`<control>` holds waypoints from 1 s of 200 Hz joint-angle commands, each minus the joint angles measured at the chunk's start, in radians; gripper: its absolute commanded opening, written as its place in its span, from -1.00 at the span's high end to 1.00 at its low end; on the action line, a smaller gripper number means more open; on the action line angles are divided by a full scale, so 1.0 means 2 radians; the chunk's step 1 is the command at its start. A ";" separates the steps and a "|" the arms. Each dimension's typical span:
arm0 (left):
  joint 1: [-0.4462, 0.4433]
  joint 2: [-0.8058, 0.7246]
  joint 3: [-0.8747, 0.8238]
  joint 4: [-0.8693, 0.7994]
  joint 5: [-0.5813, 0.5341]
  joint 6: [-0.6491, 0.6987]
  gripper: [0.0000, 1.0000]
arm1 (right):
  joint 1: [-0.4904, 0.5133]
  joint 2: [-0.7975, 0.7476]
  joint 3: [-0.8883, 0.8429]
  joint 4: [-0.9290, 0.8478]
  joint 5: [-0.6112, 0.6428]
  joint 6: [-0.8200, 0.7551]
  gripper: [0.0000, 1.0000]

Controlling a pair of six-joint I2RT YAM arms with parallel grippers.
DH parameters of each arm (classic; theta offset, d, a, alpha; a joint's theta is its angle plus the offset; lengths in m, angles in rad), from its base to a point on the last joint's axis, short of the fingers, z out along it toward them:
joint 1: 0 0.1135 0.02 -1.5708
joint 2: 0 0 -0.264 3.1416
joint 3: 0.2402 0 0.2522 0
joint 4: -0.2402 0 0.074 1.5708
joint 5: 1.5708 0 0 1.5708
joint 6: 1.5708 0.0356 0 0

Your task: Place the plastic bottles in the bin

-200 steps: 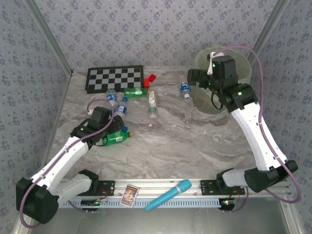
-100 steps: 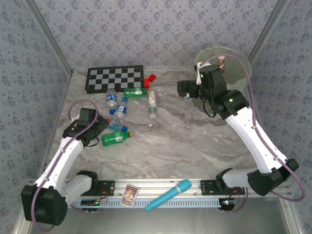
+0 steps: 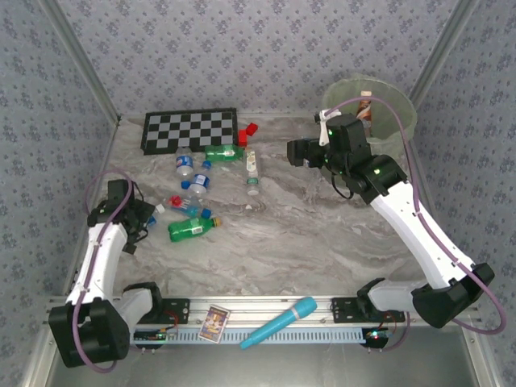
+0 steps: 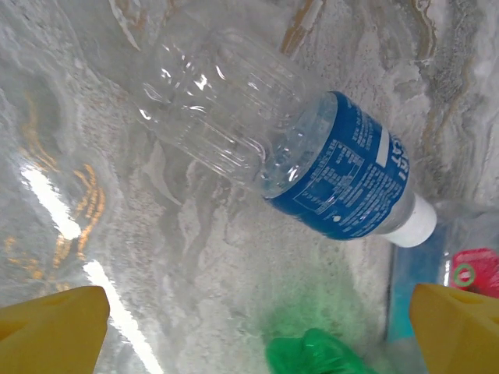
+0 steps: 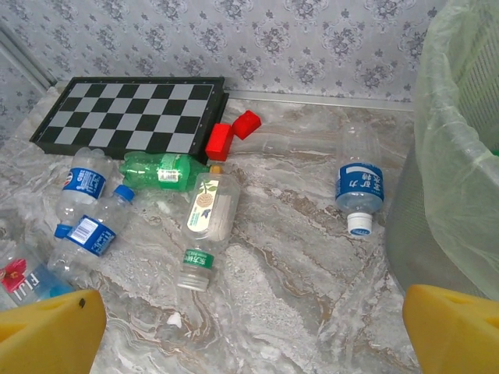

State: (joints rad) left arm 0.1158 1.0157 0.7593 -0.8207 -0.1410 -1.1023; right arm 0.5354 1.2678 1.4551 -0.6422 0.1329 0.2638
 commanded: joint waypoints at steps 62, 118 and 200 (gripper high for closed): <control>0.015 0.109 0.017 0.076 -0.002 -0.111 -0.93 | -0.005 -0.018 -0.006 0.000 -0.030 -0.019 -0.99; 0.034 0.166 0.017 0.096 -0.015 -0.135 -0.89 | -0.009 -0.014 -0.001 -0.005 -0.038 -0.030 -0.99; 0.054 0.236 0.047 0.142 -0.003 -0.089 -0.89 | -0.027 0.012 0.018 -0.012 -0.060 -0.044 -0.99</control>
State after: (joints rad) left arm 0.1955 1.4536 0.8265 -0.5755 -0.1719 -1.3170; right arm 0.4961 1.2778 1.4509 -0.6430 0.0376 0.2039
